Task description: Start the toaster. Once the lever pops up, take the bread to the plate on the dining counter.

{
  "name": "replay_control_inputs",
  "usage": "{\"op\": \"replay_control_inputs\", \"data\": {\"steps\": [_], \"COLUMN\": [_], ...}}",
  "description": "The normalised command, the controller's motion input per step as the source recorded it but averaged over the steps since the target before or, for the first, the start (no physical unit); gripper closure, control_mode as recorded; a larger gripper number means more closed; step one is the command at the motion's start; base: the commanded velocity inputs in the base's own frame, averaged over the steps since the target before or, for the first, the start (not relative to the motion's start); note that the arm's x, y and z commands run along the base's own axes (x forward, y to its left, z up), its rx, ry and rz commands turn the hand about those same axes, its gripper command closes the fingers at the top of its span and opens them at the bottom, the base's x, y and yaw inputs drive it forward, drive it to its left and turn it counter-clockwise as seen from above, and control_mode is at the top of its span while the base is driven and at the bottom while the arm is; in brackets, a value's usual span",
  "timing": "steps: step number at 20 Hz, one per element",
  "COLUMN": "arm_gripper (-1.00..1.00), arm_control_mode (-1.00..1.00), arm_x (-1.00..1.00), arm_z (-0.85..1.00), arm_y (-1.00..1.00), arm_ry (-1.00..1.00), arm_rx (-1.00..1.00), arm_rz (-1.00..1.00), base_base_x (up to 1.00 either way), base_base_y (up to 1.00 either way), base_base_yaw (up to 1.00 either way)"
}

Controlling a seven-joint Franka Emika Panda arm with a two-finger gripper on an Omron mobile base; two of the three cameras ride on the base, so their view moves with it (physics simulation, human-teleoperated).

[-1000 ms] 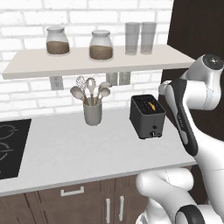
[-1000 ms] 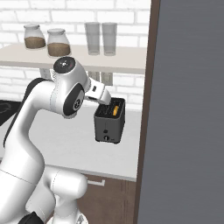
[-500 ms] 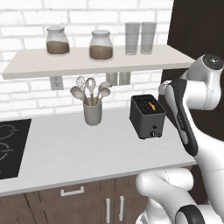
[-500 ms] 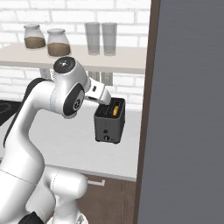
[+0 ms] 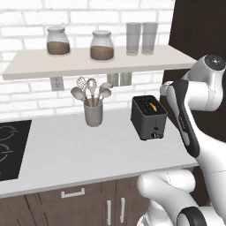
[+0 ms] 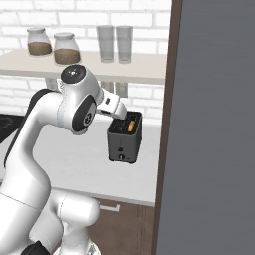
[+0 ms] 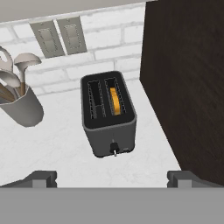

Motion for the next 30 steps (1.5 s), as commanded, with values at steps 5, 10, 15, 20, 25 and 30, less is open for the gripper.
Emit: {"op": "replay_control_inputs", "data": {"steps": [5,10,15,20,25,30], "arm_gripper": [-1.0,-1.0,-1.0,-1.0,-1.0,-1.0], "arm_control_mode": [-1.0,-1.0,-1.0,-1.0,-1.0,-1.0], "arm_x": [0.0,0.0,0.0,0.0,0.0,0.0], "arm_z": [0.0,0.0,0.0,0.0,0.0,0.0], "arm_y": [0.0,0.0,0.0,0.0,0.0,0.0], "arm_ry": [0.0,0.0,0.0,0.0,0.0,0.0], "arm_rx": [0.0,0.0,0.0,0.0,0.0,0.0], "arm_rz": [0.0,0.0,0.0,0.0,0.0,0.0], "base_base_x": [0.0,0.0,0.0,0.0,0.0,0.0], "base_base_y": [0.0,0.0,0.0,0.0,0.0,0.0], "base_base_yaw": [0.0,0.0,0.0,0.0,0.0,0.0]}}
